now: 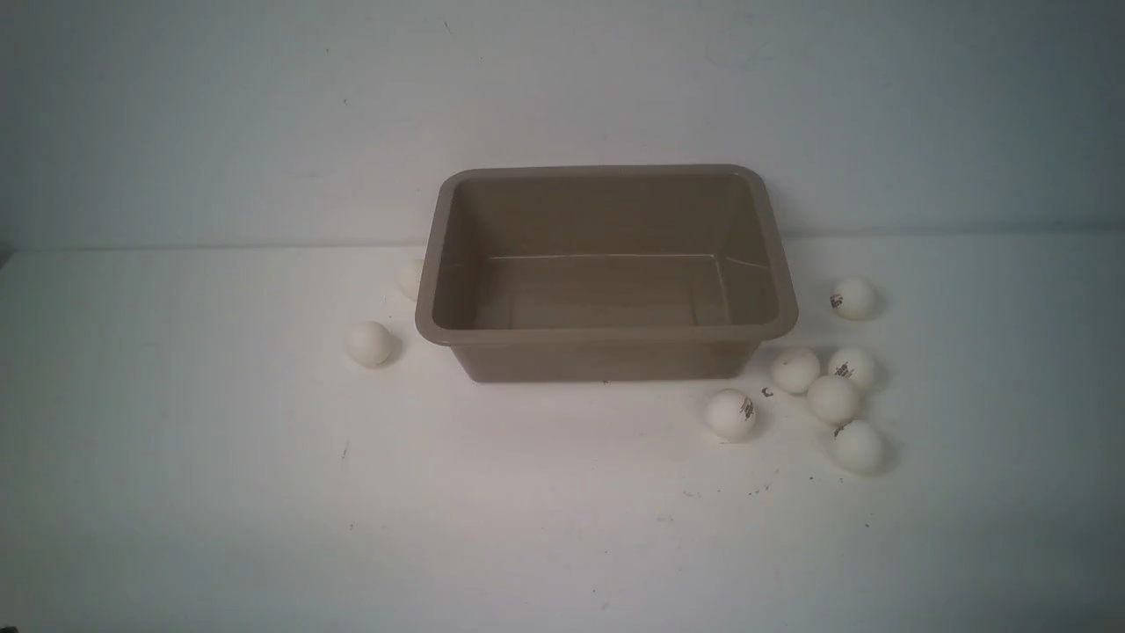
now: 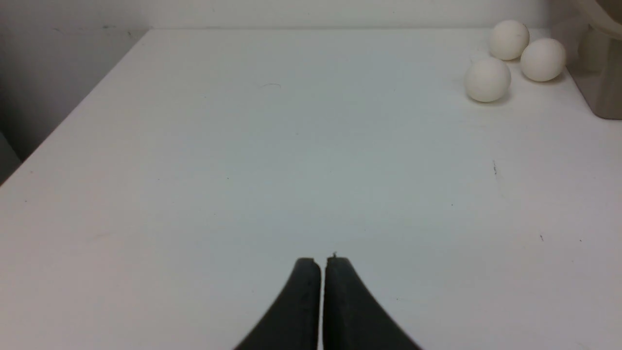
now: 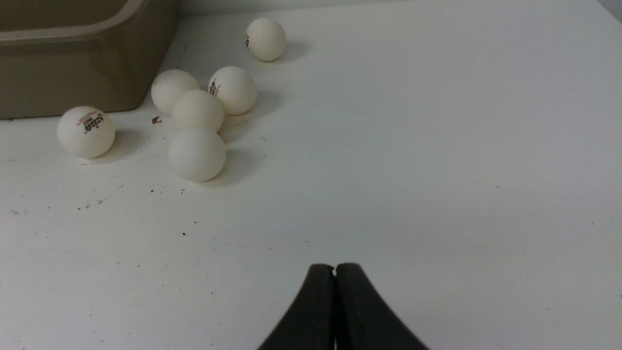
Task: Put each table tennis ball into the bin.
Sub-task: Use the right arm to clamp the table tennis ball closest to it
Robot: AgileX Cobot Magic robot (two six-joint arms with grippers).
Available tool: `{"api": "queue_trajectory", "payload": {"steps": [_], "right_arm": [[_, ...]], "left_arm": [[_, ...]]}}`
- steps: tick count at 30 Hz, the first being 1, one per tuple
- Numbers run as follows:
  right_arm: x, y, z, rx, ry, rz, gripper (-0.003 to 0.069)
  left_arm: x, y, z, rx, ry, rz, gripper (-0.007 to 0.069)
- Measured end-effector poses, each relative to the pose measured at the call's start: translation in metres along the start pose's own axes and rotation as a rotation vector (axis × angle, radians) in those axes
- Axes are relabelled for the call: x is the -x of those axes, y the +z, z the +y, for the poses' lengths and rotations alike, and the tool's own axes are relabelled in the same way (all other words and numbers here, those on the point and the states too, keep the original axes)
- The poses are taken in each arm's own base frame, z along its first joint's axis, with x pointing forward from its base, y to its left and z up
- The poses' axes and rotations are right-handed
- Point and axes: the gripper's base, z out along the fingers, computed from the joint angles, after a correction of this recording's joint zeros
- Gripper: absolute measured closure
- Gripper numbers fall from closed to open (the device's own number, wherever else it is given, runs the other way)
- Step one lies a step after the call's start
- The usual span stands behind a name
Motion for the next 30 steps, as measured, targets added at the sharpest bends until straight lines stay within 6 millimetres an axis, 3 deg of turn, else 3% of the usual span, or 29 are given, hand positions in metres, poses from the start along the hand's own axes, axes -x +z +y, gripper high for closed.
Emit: {"api": "queue_trajectory", "payload": {"steps": [25,30], "right_arm": [[0.0000,0.0000,0.0000,0.000,0.000,0.000,0.0676],[0.0000,0.0000,0.0000,0.000,0.000,0.000,0.0676]], "left_arm": [[0.0000,-0.0003,-0.0021,-0.037,0.012,-0.002,0.0629],[0.0002,-0.0016,-0.0062,-0.111,0.037,-0.012,0.0629]]}}
